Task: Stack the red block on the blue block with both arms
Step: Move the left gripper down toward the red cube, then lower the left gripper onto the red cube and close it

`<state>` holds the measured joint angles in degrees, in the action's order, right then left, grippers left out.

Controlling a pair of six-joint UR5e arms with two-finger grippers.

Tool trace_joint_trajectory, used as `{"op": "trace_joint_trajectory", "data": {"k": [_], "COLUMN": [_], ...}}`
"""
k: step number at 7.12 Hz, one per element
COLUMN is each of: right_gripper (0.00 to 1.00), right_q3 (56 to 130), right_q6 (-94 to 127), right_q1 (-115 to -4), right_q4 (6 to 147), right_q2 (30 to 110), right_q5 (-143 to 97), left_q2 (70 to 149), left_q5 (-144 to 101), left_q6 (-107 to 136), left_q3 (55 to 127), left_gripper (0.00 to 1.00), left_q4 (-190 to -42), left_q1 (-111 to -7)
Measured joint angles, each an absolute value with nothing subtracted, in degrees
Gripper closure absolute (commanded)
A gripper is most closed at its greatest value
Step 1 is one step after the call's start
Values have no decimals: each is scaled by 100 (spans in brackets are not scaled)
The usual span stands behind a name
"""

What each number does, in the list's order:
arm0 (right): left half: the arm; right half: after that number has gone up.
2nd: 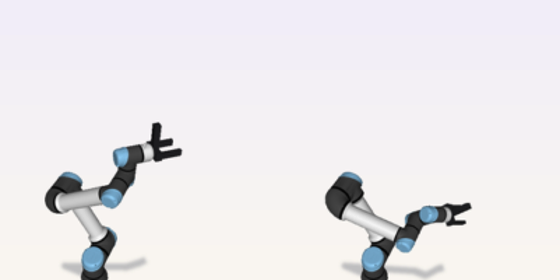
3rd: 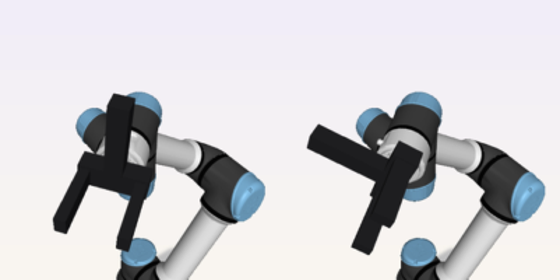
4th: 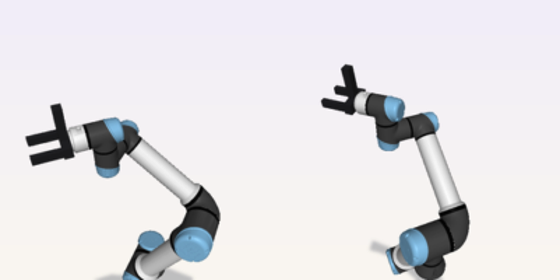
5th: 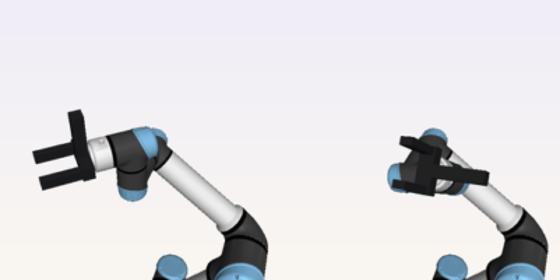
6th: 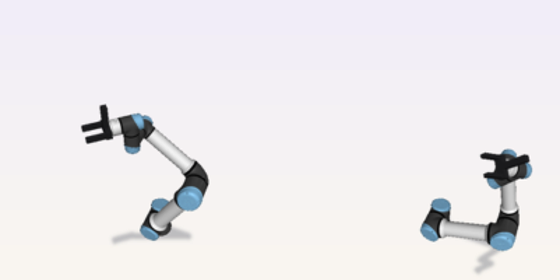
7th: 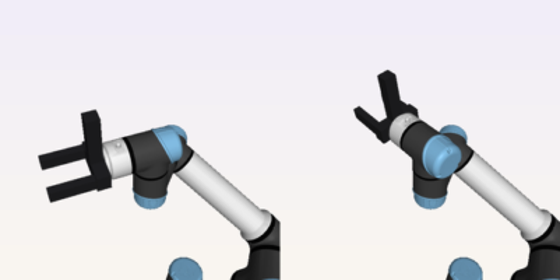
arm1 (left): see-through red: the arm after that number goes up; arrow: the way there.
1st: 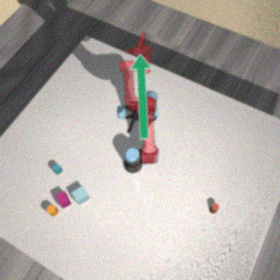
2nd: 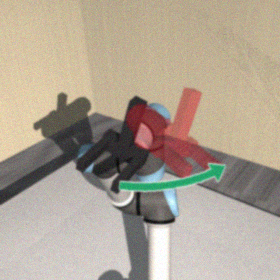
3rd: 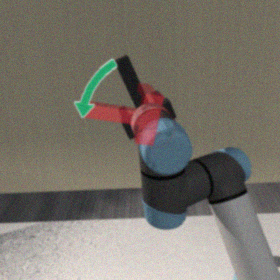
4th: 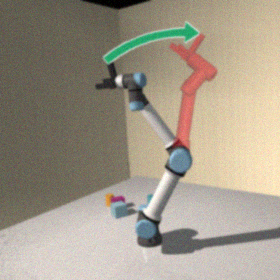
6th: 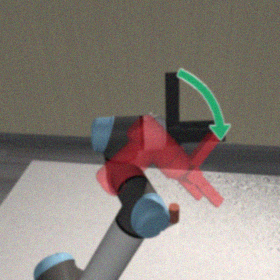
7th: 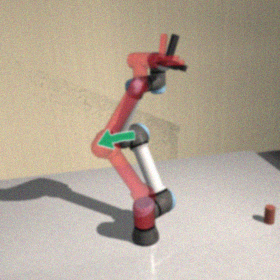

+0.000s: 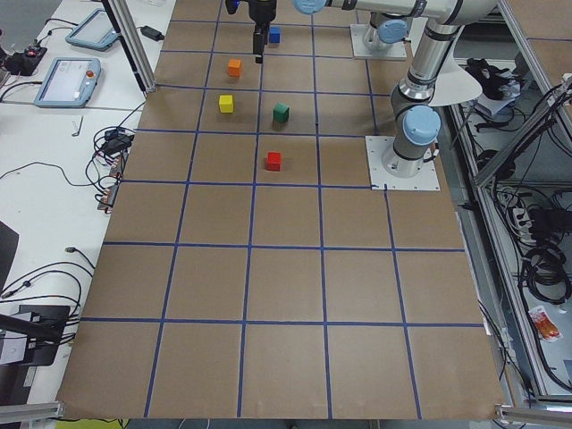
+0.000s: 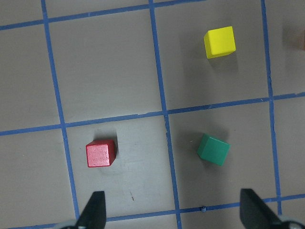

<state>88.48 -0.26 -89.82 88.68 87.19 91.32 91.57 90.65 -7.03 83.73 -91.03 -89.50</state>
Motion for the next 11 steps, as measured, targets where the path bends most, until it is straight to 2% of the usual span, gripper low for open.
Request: {"op": "trace_joint_trajectory", "data": {"k": [8,11], "right_gripper": [0,0], "right_q3": [8850,8851], "right_q6": [-27,-26], "right_q1": [-8982,-8982], "right_q4": [8868,8871], "right_q2": [8719,8719], "right_q5": [9138,9138], "left_q2": [9220,9402], "left_q5": [8975,8966], "left_q6": [-1229,-2153], "left_q3": [8438,9231], "left_gripper": [0,0], "left_q4": [-9461,-8936], "left_q1": [-8692,-7943]}}
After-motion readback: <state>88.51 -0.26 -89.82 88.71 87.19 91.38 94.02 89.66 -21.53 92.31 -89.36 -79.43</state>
